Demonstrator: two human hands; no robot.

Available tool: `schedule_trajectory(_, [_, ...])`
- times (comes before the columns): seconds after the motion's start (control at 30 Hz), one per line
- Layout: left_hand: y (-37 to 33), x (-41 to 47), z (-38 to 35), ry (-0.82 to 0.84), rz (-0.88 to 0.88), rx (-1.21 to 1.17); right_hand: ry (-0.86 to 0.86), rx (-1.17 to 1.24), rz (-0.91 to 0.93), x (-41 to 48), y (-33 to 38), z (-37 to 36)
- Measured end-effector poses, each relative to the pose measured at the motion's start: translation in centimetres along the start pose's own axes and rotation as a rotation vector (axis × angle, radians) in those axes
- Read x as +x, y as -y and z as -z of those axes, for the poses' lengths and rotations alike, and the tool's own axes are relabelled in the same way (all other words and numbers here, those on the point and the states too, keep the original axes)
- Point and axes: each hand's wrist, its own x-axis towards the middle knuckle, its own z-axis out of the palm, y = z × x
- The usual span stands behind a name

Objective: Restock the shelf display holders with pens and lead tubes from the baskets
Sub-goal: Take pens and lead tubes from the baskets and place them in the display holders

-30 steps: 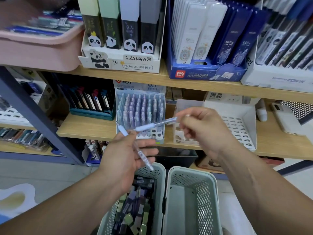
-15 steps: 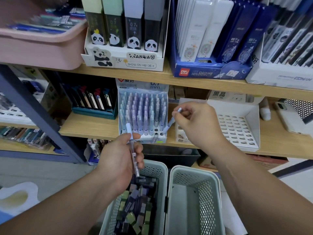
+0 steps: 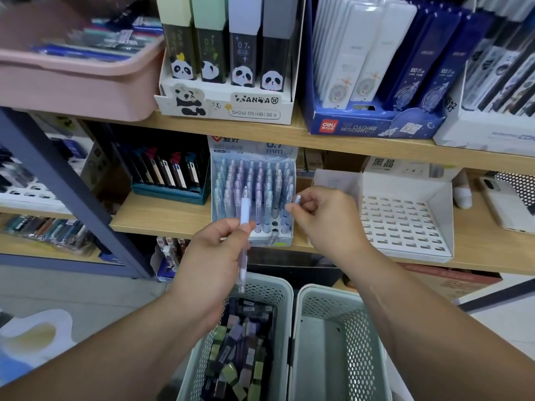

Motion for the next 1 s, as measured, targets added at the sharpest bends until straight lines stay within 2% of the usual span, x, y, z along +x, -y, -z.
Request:
schedule_trajectory(0.13, [-0.4,0.3,0.2,-0.022,-0.061,0.014,-0.022,0.071,-0.022,-0.6,0.3,0.4])
schedule_trajectory(0.23, [-1.1,0.6,0.5,-0.013,0.002,-0.171,-0.050,0.192,-0.060,-1.2,0.9,1.4])
schedule_trajectory(0.43, [-2.0,1.1,0.2,0.044,0.244,-0.576,0.322,0.551,-0.082,-2.9,1.8,2.9])
schedule_trajectory(0.53, [-2.1,0.9,-0.2,0.104,0.276,-0.654,0.317,0.705,-0.074,-3.4,2.3,3.2])
schedule_trajectory(0.67, [-2.0,0.6,-1.0,0.135,0.295,-0.663,0.176,0.844,-0.105,-3.5,2.9,3.3])
schedule_trajectory(0.73, [-1.9,0.6,-1.3,0.137,0.299,-0.646,0.159,0.892,-0.121,-3.5,3.2,3.4])
schedule_trajectory(0.87, [-1.8,0.2,-1.4,0.131,0.325,-0.444,0.088,0.917,-0.135,-2.8,4.0,4.2])
schedule_trajectory(0.93, [-1.7,0.4,-0.9,0.016,0.292,-0.309,0.028,0.852,-0.128,-1.8,4.3,5.5])
schedule_trajectory(1.0, [-1.6,1.1,0.0,-0.180,0.177,-0.192,0.023,0.676,-0.092,-0.9,4.4,7.0])
